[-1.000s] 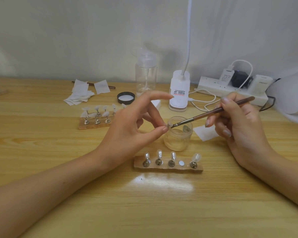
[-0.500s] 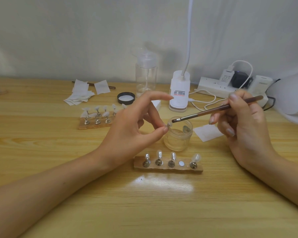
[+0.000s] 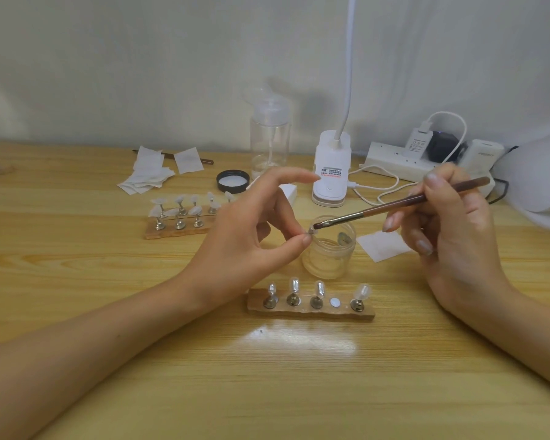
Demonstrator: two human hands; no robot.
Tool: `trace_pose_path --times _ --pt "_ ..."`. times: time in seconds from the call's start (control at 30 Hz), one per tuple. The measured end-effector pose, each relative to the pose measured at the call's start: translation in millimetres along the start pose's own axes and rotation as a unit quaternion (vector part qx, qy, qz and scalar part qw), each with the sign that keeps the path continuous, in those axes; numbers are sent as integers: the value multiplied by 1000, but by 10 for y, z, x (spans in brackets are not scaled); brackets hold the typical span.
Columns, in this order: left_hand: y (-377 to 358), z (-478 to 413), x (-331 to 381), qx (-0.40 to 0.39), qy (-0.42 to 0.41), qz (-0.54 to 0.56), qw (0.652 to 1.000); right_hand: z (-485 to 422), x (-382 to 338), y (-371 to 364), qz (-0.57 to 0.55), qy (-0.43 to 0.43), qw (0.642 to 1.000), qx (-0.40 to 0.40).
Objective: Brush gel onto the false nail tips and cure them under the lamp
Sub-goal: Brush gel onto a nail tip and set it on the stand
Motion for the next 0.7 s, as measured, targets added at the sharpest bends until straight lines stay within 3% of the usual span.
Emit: trace_pose_path --times 0.27,0.5,0.7 --pt "5 -7 -54 -12 21 63 998 10 40 53 32 -30 999 31" --pt "14 -9 -45 -21 36 95 995 -4 45 15 5 -27 1000 -4" --pt "21 -4 -56 -23 38 89 995 -5 52 92 7 -51 998 47"
Point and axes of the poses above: each hand's wrist, its own z-axis away from the middle knuckle, its own y-axis out of the back of the hand, x = y × z, the point moved 4 cm from there along -z, towards the middle knuckle, and after that the axes turned 11 degrees about -x, right-handed, at the moved point
